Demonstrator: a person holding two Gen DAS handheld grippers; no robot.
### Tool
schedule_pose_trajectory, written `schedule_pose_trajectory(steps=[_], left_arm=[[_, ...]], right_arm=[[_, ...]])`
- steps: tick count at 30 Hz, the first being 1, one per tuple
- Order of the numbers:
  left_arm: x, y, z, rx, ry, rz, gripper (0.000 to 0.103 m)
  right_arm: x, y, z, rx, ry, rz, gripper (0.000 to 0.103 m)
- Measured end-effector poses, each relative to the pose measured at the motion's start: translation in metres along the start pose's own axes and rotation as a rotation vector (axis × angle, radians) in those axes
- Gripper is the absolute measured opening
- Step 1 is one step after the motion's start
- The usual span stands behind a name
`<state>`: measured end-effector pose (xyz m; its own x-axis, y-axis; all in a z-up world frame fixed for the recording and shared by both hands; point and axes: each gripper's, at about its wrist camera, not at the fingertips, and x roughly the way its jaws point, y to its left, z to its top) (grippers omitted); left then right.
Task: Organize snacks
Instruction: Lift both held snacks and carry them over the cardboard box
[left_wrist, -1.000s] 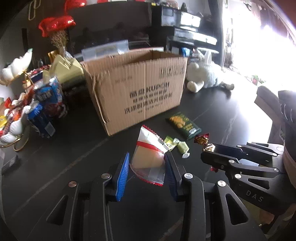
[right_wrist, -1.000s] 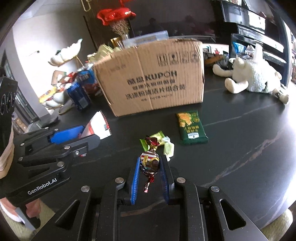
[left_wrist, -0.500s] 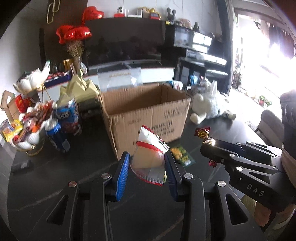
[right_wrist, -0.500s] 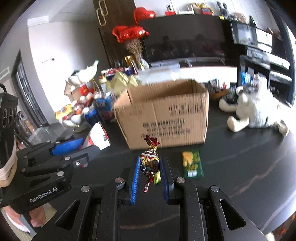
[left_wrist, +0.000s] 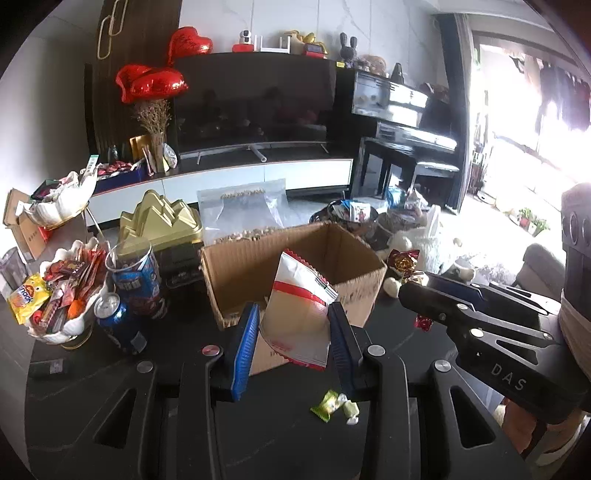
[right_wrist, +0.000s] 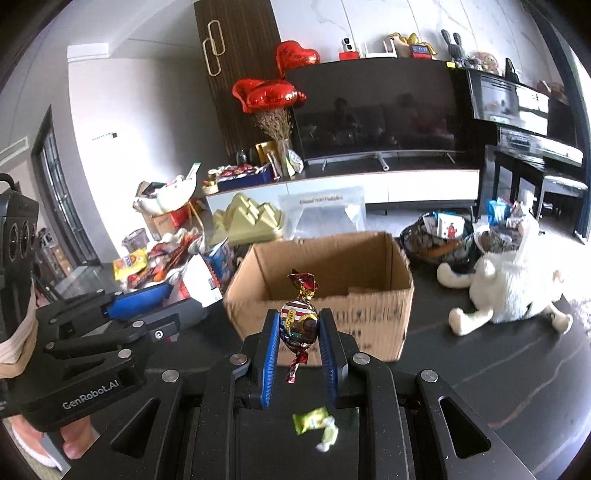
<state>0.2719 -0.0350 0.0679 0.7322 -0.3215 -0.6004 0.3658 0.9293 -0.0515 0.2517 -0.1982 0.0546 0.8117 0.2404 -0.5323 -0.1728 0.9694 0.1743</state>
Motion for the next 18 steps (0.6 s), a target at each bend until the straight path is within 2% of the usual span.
schedule_pose_trajectory(steps=[12,18], left_arm=[[0.038,0.014,0.030,0.020,0.018,0.034,0.038],[0.067,0.022,0.040,0.010,0.040,0.012,0.038]], right_arm=[[0.037,-0.008,0.032,-0.055,0.016,-0.029,0.022],[0.065,-0.018,0.040,-0.042,0.035,-0.028,0.022]])
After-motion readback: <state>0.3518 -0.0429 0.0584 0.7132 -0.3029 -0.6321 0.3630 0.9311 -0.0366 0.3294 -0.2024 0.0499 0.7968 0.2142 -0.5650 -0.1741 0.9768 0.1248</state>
